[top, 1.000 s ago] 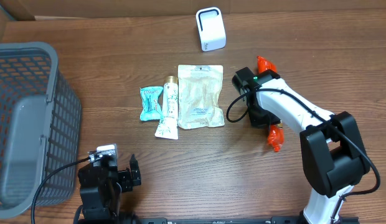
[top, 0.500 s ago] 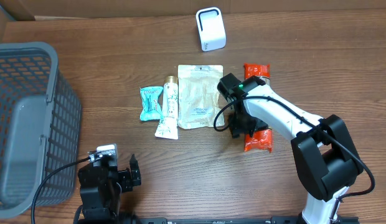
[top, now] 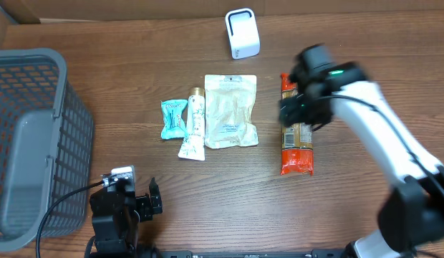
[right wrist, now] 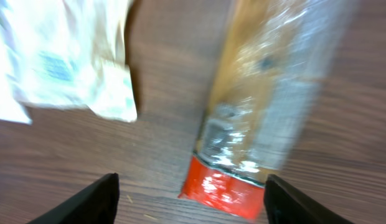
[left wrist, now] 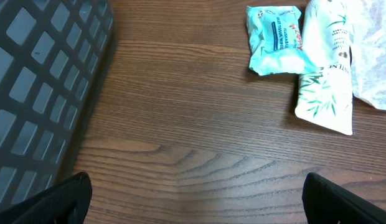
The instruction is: Scan the item barcode
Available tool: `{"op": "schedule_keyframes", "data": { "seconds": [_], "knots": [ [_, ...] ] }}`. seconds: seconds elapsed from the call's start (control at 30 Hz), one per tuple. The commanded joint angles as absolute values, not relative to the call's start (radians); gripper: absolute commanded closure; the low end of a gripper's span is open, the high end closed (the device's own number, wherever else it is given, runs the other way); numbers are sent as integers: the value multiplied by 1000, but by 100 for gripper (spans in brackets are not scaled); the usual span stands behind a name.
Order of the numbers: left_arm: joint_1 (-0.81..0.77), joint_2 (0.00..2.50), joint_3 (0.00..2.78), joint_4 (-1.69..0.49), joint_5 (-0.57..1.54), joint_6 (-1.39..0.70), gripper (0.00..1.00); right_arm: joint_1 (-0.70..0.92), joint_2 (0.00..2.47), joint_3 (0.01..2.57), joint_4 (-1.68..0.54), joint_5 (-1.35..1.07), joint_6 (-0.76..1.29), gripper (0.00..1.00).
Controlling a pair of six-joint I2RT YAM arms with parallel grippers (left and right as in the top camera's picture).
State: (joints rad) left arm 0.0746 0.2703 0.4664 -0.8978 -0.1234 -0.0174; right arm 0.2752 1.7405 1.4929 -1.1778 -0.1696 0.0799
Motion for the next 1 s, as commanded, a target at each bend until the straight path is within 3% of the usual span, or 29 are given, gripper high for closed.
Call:
{"op": "schedule_keyframes", "data": {
  "seconds": [0.0,0.3,0.97],
  "knots": [
    [80,266,464,-894,-114,4,0,144,1699,1504,-1185,-329,-10,23],
    [80,266,464,-894,-114,4,1,-88,1804,1327,-1068,-606,-171,20],
    [80,266,464,-894,-114,4,1,-53,2072,1129,-735,-746,-186,20]
  ]
}}
